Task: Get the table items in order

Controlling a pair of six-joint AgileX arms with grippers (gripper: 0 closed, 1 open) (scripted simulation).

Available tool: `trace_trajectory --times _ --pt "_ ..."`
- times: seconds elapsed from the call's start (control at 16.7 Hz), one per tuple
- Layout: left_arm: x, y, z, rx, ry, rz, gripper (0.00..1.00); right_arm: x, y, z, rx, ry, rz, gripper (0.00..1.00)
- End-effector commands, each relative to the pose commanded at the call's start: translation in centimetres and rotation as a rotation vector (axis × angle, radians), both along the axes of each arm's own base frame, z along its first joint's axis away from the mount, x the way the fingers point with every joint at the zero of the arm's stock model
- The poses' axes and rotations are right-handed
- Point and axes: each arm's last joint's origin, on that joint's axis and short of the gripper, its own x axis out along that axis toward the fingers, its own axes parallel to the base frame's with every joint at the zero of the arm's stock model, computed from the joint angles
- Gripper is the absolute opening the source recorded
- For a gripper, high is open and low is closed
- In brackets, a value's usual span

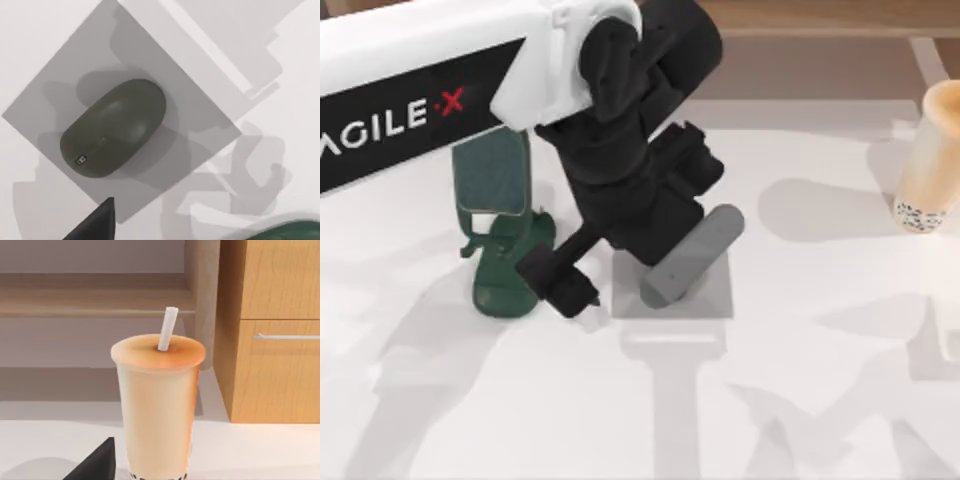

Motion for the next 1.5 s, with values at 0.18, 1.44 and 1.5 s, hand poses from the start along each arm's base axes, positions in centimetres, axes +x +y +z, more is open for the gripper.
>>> trace_trajectory --times 0.18,1.44,1.5 --pt "-0.9 5.4 0.7 -0.055 0.034 0.425 1.00 0.0 0.0 0.0 0.000 0.000 0.000 1.00" --pt "-7.7 33.2 -6.6 -0.147 0.176 2.747 1.00 0.0 0.0 0.0 0.000 0.000 0.000 1.00" --pt "-7.6 33.1 -6.6 -0.144 0.178 2.742 1.00 0.0 0.0 0.0 0.000 0.000 0.000 1.00"
